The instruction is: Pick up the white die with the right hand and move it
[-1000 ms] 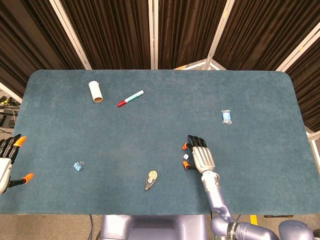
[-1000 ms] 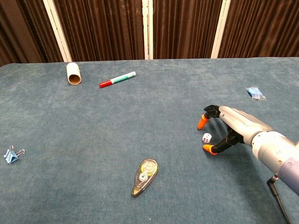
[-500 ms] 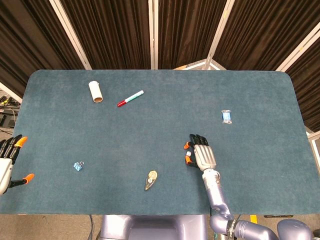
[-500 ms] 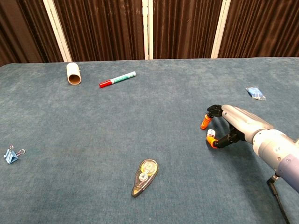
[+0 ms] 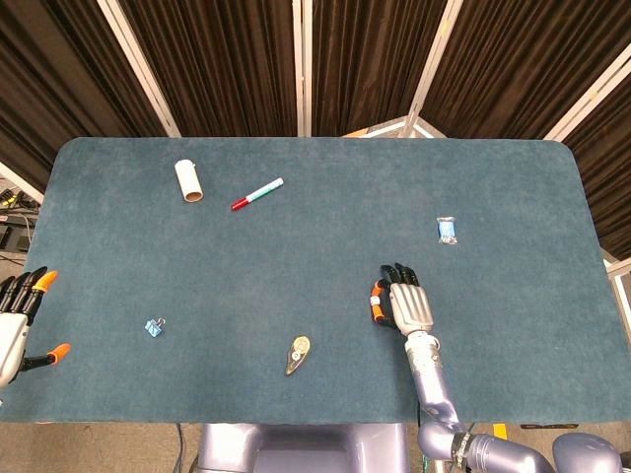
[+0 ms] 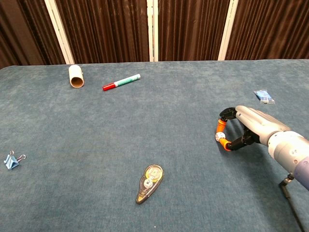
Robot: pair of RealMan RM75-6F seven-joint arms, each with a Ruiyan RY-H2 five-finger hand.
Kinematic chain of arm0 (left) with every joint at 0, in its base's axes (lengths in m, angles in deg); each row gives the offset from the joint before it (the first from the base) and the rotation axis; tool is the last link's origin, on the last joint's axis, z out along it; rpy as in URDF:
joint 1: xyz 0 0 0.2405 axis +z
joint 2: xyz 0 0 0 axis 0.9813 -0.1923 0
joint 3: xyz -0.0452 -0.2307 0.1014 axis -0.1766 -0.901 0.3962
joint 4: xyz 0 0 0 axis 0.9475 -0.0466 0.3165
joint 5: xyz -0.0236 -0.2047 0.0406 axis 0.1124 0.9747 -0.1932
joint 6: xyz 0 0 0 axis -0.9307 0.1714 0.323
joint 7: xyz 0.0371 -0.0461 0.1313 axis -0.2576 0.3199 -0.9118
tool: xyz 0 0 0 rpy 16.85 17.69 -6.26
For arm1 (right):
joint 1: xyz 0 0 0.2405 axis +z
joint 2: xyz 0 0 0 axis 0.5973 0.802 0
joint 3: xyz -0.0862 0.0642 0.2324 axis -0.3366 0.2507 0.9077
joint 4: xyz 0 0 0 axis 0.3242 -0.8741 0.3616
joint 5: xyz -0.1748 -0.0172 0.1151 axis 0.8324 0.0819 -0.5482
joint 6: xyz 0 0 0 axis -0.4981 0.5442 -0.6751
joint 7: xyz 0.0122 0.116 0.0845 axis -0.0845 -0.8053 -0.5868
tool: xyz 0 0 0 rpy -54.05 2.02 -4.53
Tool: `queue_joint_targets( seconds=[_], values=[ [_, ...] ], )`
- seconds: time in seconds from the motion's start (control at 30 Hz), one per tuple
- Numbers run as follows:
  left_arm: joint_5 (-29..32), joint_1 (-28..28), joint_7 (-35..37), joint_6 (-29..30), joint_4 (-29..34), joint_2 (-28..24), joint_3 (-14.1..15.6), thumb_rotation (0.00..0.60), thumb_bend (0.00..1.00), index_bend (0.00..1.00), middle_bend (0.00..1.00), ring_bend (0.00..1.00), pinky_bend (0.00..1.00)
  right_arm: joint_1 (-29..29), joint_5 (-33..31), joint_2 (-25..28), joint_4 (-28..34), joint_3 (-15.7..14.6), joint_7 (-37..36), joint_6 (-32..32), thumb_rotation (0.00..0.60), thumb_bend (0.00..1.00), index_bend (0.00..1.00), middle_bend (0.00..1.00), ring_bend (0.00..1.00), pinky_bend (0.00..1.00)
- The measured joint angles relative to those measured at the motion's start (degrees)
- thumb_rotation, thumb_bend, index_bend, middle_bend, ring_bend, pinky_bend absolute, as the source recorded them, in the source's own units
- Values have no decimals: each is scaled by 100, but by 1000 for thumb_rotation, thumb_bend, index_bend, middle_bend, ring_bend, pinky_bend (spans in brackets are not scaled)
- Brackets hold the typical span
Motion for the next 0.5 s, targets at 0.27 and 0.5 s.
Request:
queue_joint_targets(
  seconds=[0.27, 0.5],
  values=[
    [-31, 5, 8, 23, 0, 5, 7, 600, 75, 0, 0, 0, 0, -20, 120, 117, 234, 13, -24, 154, 600, 399, 641, 246, 0, 0],
    [-23, 1, -24, 10, 3, 14, 9, 600, 77, 0, 0, 0, 0, -3, 309, 474, 916, 152, 90, 416, 600, 396, 622, 243, 0, 0]
  ],
)
